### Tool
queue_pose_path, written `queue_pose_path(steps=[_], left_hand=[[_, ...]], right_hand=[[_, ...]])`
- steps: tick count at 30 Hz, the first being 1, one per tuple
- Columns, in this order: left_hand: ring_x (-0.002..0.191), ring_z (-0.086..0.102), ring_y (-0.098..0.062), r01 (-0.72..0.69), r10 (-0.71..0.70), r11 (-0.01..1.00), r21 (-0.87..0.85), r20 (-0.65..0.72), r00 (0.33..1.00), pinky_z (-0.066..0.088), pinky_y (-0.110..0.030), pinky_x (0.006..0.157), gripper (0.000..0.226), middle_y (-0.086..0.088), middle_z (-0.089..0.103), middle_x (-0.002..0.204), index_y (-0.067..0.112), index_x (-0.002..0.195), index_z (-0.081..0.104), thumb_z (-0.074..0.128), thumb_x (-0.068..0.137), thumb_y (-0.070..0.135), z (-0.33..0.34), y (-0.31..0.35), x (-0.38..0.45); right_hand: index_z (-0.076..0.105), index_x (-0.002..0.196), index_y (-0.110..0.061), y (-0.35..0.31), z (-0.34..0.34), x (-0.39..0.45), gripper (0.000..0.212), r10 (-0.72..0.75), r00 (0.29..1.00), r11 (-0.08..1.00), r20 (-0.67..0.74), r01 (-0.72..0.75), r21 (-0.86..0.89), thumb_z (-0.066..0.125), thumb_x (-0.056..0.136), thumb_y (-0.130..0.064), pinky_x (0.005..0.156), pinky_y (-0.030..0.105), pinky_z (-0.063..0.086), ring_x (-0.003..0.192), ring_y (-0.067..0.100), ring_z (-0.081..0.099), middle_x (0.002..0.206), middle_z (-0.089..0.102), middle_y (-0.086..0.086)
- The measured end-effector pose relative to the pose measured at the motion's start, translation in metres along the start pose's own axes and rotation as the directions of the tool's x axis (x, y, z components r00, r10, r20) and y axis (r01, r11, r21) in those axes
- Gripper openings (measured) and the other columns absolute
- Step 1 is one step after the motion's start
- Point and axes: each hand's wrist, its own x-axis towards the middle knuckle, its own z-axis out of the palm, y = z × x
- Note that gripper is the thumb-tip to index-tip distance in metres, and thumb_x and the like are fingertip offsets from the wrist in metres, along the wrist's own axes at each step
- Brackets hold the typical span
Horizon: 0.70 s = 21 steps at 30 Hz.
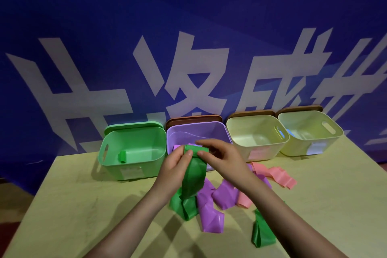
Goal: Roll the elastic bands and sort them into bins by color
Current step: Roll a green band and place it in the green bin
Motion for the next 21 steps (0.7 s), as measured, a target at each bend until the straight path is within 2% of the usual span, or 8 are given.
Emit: queue_pose_path(steps=[3,5,7,10,13,16,18,21], left_hand=[[0.087,0.061,-0.024,-0.072,0.071,0.996,0.05,0.018,0.997,0.048,-0.041,0.082,0.024,-0.021,0.064,0.096,0.007,0.096,0.063,0.051,0.093,0.027,0.0,-0.001,0.0],[0.074,0.053,-0.019,-0.126,0.123,0.987,0.096,0.034,0.992,0.044,-0.037,0.069,0.037,-0.023,0.058,0.083,0.007,0.09,0.061,0.052,0.085,0.042,-0.001,-0.001,0.001],[0.065,0.046,-0.021,-0.19,0.188,0.963,0.191,0.033,0.982,0.04,-0.035,0.061,0.044,-0.02,0.053,0.072,0.009,0.083,0.06,0.049,0.081,0.051,-0.002,-0.003,0.001],[0.061,0.046,-0.014,-0.267,0.271,0.925,0.271,0.025,0.962,0.038,-0.032,0.058,0.046,-0.014,0.055,0.069,0.005,0.083,0.059,0.044,0.085,0.048,-0.002,-0.006,0.001],[0.06,0.044,-0.009,-0.302,0.314,0.909,0.289,0.005,0.95,0.036,-0.028,0.056,0.041,-0.008,0.054,0.065,0.006,0.08,0.058,0.044,0.088,0.044,0.0,-0.004,-0.001],[0.061,0.043,-0.013,-0.266,0.275,0.936,0.23,-0.006,0.962,0.035,-0.031,0.056,0.048,-0.021,0.051,0.067,-0.001,0.079,0.057,0.048,0.085,0.046,0.001,-0.003,-0.001],[0.068,0.047,-0.019,-0.182,0.184,0.974,0.133,0.0,0.983,0.038,-0.032,0.062,0.048,-0.029,0.054,0.074,-0.006,0.084,0.06,0.056,0.085,0.042,0.001,-0.002,0.0],[0.083,0.062,-0.023,0.008,-0.008,0.99,-0.14,-0.001,1.0,0.049,-0.031,0.073,0.022,-0.019,0.069,0.089,0.006,0.089,0.072,0.061,0.084,0.024,0.004,0.006,-0.002]], right_hand=[[0.069,0.079,-0.035,0.001,0.004,0.001,0.011,0.051,0.998,0.998,-0.023,-0.05,0.043,0.069,0.081,-0.024,0.074,0.041,0.051,0.072,0.017,0.062,0.08,0.071,0.0],[0.068,0.073,-0.032,0.002,0.004,0.001,0.02,0.056,0.998,0.996,-0.018,-0.054,0.075,0.07,0.083,-0.016,0.066,0.036,0.047,0.066,0.01,0.055,0.069,0.065,-0.002],[0.064,0.068,-0.03,0.003,0.005,0.0,0.025,0.06,0.998,0.996,-0.006,-0.059,0.068,0.07,0.084,-0.011,0.059,0.024,0.04,0.06,0.004,0.048,0.06,0.057,-0.011],[0.058,0.067,-0.027,0.002,0.008,-0.002,0.026,0.058,0.998,0.997,-0.01,-0.057,0.06,0.07,0.083,-0.011,0.055,0.017,0.034,0.054,0.0,0.04,0.053,0.05,-0.015],[0.057,0.067,-0.027,0.001,0.01,-0.005,0.016,0.041,0.999,0.995,-0.031,-0.038,0.096,0.068,0.078,-0.024,0.056,0.023,0.035,0.056,0.004,0.041,0.056,0.049,-0.011],[0.06,0.066,-0.026,0.002,0.009,-0.005,0.012,0.055,0.998,0.989,-0.035,-0.05,0.138,0.067,0.076,-0.027,0.059,0.031,0.037,0.059,0.009,0.044,0.059,0.051,-0.005],[0.065,0.066,-0.029,0.002,0.008,-0.005,0.009,0.078,0.996,0.985,-0.04,-0.071,0.155,0.068,0.074,-0.029,0.059,0.033,0.038,0.06,0.013,0.045,0.059,0.051,-0.003],[0.068,0.067,-0.031,0.001,0.006,-0.004,0.008,0.088,0.996,0.975,-0.034,-0.079,0.208,0.07,0.074,-0.027,0.058,0.028,0.04,0.06,0.011,0.046,0.06,0.054,-0.002]])
